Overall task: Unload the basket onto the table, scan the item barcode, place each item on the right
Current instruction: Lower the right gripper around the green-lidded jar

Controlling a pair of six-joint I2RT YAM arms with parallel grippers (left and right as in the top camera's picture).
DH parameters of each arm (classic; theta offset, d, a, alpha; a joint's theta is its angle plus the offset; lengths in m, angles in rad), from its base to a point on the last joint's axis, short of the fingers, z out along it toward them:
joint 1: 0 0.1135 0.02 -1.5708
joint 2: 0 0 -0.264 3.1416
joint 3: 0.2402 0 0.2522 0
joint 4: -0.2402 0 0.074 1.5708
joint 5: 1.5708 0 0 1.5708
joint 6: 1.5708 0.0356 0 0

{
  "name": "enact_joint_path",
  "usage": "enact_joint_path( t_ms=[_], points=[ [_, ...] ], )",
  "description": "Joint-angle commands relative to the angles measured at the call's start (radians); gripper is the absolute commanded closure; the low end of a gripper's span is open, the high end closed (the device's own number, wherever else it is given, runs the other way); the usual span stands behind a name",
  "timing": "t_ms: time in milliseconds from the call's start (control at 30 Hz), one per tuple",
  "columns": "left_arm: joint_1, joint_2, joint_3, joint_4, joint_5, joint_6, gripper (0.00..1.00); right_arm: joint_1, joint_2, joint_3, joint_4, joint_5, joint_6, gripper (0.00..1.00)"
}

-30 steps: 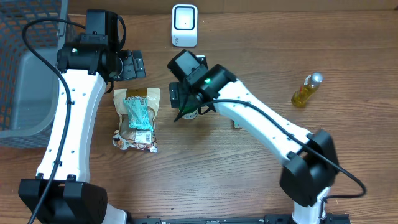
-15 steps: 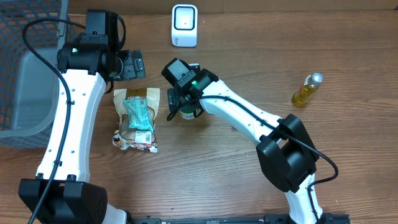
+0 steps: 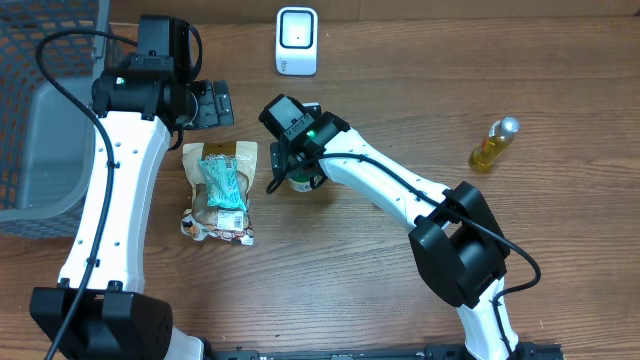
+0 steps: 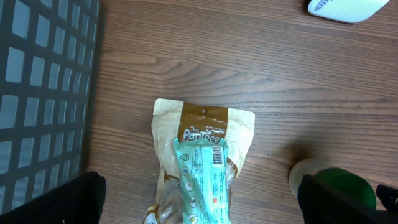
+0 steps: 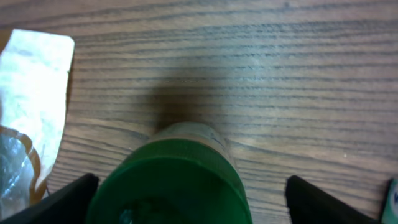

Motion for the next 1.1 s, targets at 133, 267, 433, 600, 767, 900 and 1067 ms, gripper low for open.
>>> enact_joint_path(
  t_ms=[133,267,433,600,767,900,1067],
  points=[
    [-0.007,-0.003,0.019,0.004,-0.009,0.019,0.00,0.005,0.016,-0.002,-0.028,0.017,0.006,0.23],
    [-0.007,-0.003,0.019,0.004,-0.009,0.019,0.00,0.005,0.016,-0.002,-0.039,0.018,0.006,0.25],
    [-0.007,-0.003,0.019,0.004,-0.009,0.019,0.00,0.005,0.016,-0.002,-0.032,0.018,0.006,0.27],
    [-0.007,-0.003,0.019,0.004,-0.009,0.019,0.00,0.002,0.016,-0.002,0.010,0.018,0.006,0.25],
    [-0.007,-0.003,0.019,0.004,-0.009,0.019,0.00,0.002,0.016,-0.002,0.005,0.018,0.006,0.30],
    [-0.007,-0.003,0.019,0.004,-0.009,0.019,0.00,0.002,0.016,-0.002,-0.026,0.018,0.006,0.39],
    [-0.007,-0.003,0.019,0.004,-0.009,0.019,0.00,0.002,0.016,-0.002,-0.043,0.017,0.006,0.41]
  ],
)
